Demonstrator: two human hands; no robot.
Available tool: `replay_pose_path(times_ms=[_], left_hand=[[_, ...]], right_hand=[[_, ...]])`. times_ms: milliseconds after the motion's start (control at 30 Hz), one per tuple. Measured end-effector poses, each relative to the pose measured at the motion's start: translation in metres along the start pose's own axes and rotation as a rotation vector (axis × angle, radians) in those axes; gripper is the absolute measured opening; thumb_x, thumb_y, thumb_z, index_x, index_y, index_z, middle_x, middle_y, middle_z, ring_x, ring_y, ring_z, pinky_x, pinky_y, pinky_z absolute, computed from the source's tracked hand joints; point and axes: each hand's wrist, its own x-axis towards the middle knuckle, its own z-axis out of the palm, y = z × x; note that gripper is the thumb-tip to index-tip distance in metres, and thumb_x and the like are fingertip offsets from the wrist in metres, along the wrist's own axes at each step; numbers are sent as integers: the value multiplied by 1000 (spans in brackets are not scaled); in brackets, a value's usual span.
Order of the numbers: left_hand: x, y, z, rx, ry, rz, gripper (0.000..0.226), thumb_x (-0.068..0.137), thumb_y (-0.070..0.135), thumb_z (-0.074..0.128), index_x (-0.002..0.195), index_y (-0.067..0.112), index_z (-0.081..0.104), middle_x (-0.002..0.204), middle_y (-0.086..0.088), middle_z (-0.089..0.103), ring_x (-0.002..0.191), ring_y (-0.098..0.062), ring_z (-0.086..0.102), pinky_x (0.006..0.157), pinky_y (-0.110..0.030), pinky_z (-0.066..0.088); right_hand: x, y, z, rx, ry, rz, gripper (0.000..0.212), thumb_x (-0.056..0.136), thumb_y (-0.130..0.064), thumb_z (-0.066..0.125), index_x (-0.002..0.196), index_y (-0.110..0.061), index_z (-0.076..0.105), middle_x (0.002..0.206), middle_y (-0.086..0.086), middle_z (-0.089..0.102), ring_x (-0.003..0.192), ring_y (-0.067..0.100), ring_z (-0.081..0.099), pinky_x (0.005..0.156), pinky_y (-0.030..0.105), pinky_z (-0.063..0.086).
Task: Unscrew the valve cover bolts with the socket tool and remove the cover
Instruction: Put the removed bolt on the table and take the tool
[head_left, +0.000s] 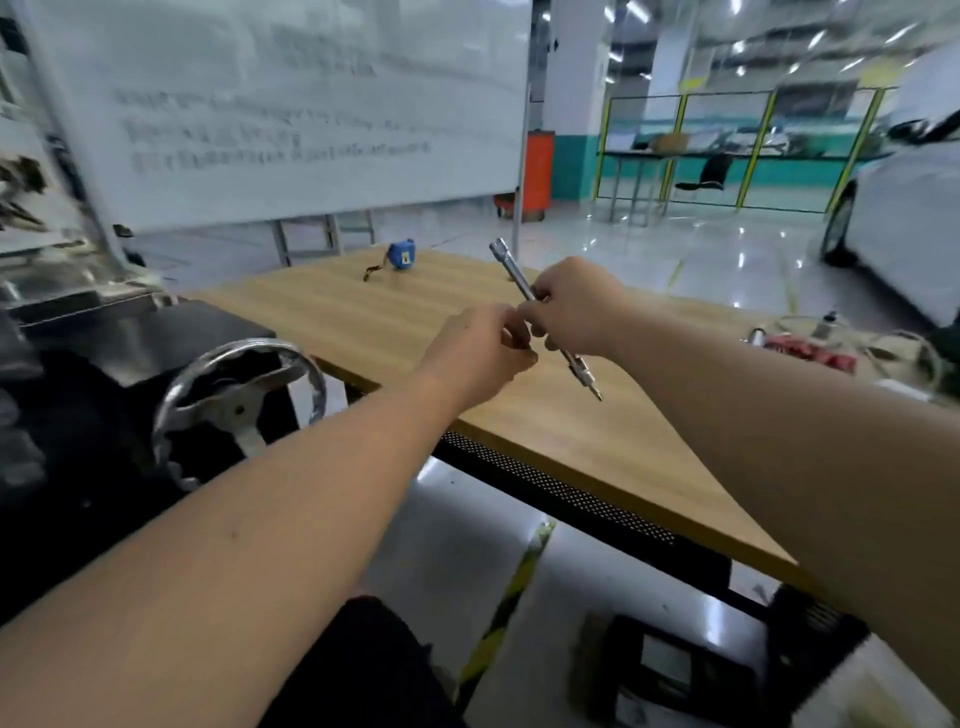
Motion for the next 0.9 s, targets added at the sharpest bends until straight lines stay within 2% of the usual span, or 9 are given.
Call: replay_pose_path(times_ms=[67,167,233,367,467,533,600,700,900], left_hand=[[4,9,30,38,-55,35,12,92,24,73,92,24,61,90,2,65,93,-23,65,79,-34,52],[8,23,76,68,-126,110,11,93,25,70,102,21,65,102,0,70,99,-22,64,82,-34,50],[11,30,100,88,-161,140,10,94,25,69,102,20,65,102,0,72,97,-21,65,84,-37,54],[13,38,130,112,-206,198,10,95,28,69,96,27,59,100,3,71,91,-17,65,78,-34,54],[14,43,143,116,-243,254,13,94,32,71,98,30,58,100,9,69,86,-9,60,71,-26,45],[13,46,150,98,-325,293,21,92,35,74,109,30,62,102,13,69,80,0,57,70,-21,41],[13,48,152,111,-405,335,39,89,39,77,123,27,63,105,13,70,79,5,55,67,-14,38],[16,45,143,144,-446,349,44,88,40,78,127,24,63,107,12,70,81,4,57,67,-13,38],[18,25,129,160,-410,282,44,89,40,76,127,22,64,111,11,69,83,4,55,68,-12,37]], right_hand=[[-4,29,-4,19,-17,51,22,97,-21,60,88,-3,69,84,8,75,74,23,75,68,35,60],[-10,69,-12,19,-15,104,21,98,-19,60,89,-3,68,81,5,76,68,20,75,58,27,56],[-14,89,-17,41,-3,127,22,99,-20,61,89,-3,68,80,5,75,67,19,75,55,26,54],[-16,114,-26,62,46,142,22,99,-21,62,87,-4,68,79,5,75,64,17,73,57,26,55],[-16,121,-31,83,61,157,20,100,-21,62,90,-4,69,81,5,75,63,16,72,51,24,52],[-16,124,-33,94,65,161,20,100,-22,62,92,-5,68,82,5,75,63,15,72,52,23,52],[-17,126,-34,90,75,157,21,101,-24,61,93,-6,68,82,5,75,65,15,73,52,23,52],[-16,125,-35,105,102,155,21,101,-24,61,93,-6,69,83,4,75,68,16,73,52,22,50],[-11,112,-33,117,132,116,24,102,-25,59,89,-7,68,83,3,74,70,16,73,62,27,55]])
